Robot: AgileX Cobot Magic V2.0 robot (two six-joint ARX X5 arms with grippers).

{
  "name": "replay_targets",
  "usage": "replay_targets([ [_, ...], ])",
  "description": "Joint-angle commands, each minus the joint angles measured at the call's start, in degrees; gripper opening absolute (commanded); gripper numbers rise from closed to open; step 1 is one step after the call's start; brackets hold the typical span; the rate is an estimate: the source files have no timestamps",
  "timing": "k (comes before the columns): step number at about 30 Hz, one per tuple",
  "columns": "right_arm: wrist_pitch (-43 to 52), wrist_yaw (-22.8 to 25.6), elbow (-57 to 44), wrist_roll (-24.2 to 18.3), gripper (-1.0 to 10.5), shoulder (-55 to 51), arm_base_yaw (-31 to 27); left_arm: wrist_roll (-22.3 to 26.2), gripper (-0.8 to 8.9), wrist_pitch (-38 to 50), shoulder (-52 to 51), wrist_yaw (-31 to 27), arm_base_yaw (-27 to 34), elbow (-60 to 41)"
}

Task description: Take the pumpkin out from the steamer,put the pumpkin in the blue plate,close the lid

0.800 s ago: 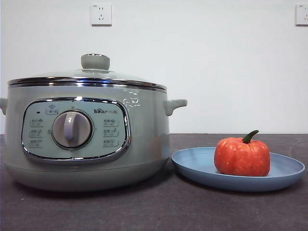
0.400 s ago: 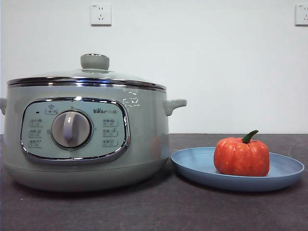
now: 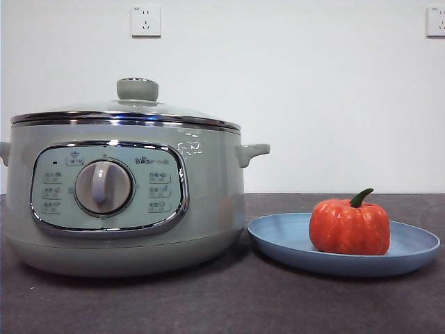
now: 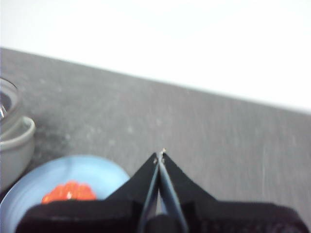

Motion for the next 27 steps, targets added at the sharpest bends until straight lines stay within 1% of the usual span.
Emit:
replay_targets([
  [1, 7.06, -0.76, -6.14, -1.03, 0.0, -1.66, -1.49, -0.61, -0.03, 0.15, -0.15, 0.24, 0.17, -0.85],
  [3, 10.12, -0.55, -9.60, 0.37, 0.0, -2.80, -1.46, -0.61, -0.03, 0.15, -0.15, 0.24, 0.17, -0.85],
  [7, 12.66, -0.57, -15.54, 2.60, 0.0, -5.05, -1.36, -0.61, -0.03, 0.15, -0.15, 0.24, 0.17, -0.85],
  [11, 12.96, -0.55, -20.57, 5.95, 0.0, -7.74, -1.36, -0.61, -0.03, 0.15, -0.15, 0.28, 0.17, -0.85],
  [17, 13.29, -0.13, -25.29, 9.70, 0.0, -11.39, -1.36, -0.61, -0.03, 0.15, -0.15, 0.37, 0.17, -0.85],
  [19, 13.33, 1.46, -25.94, 10.45, 0.0, -11.39, -1.33, -0.61, -0.03, 0.15, -0.15, 0.37, 0.17, -0.85],
  [23, 13.49, 3.17, -27.10, 10.91, 0.0, -11.39, -1.33, -0.61, -0.03, 0.15, -0.15, 0.39, 0.17, -0.85],
  [27, 13.84, 7.26, -27.82, 12.04, 0.0, -11.39, -0.35, -0.61, -0.03, 0.15, -0.15, 0.42, 0.17, -0.85],
])
